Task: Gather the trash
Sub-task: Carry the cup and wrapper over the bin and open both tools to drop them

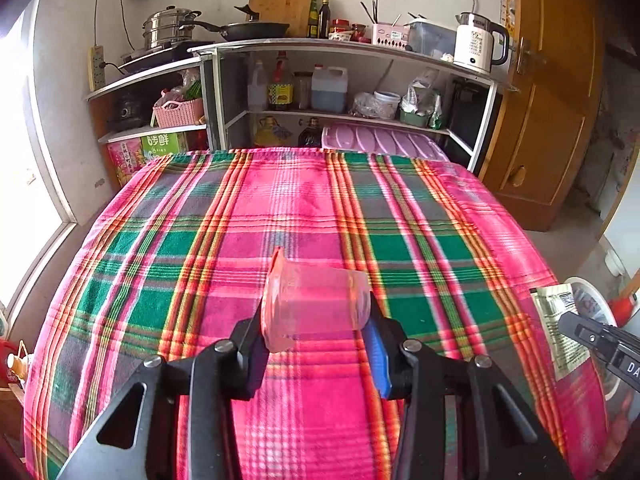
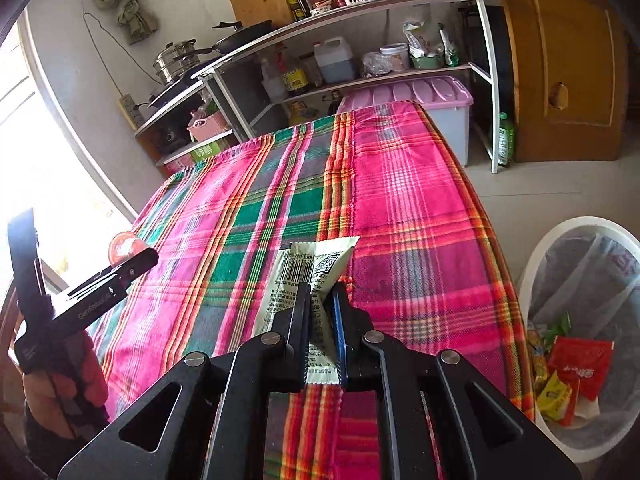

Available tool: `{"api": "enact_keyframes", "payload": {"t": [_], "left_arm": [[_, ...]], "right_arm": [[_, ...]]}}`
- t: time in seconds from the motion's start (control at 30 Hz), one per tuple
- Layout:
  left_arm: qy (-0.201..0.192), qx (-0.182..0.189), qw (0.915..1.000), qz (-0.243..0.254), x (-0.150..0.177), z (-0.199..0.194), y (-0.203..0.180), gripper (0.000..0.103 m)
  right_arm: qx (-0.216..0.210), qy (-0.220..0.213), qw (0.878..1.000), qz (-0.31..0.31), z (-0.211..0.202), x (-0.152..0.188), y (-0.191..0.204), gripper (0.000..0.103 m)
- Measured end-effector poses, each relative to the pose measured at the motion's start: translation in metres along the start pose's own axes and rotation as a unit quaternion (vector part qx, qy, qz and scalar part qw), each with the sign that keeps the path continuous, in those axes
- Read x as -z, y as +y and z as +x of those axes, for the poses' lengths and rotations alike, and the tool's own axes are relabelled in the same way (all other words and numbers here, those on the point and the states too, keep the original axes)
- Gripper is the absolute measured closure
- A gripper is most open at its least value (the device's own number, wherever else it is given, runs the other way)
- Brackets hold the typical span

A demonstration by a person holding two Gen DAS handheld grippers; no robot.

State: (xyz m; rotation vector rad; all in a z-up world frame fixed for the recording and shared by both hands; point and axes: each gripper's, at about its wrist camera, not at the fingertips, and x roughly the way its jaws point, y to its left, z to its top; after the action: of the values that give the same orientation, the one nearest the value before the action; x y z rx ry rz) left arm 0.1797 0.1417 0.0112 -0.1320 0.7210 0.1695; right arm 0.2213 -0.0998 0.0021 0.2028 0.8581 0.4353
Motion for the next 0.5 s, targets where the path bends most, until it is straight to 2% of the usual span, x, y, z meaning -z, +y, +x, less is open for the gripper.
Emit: {"api": "enact_keyframes", "payload": {"t": [0.5], "left_arm": [[-0.023, 0.077, 0.9965, 0.022, 0.03, -0.057, -0.081, 0.06]], "right_arm": [[0.023, -0.043, 0.999, 0.01, -0.079, 0.029, -0.043, 0.092]]}}
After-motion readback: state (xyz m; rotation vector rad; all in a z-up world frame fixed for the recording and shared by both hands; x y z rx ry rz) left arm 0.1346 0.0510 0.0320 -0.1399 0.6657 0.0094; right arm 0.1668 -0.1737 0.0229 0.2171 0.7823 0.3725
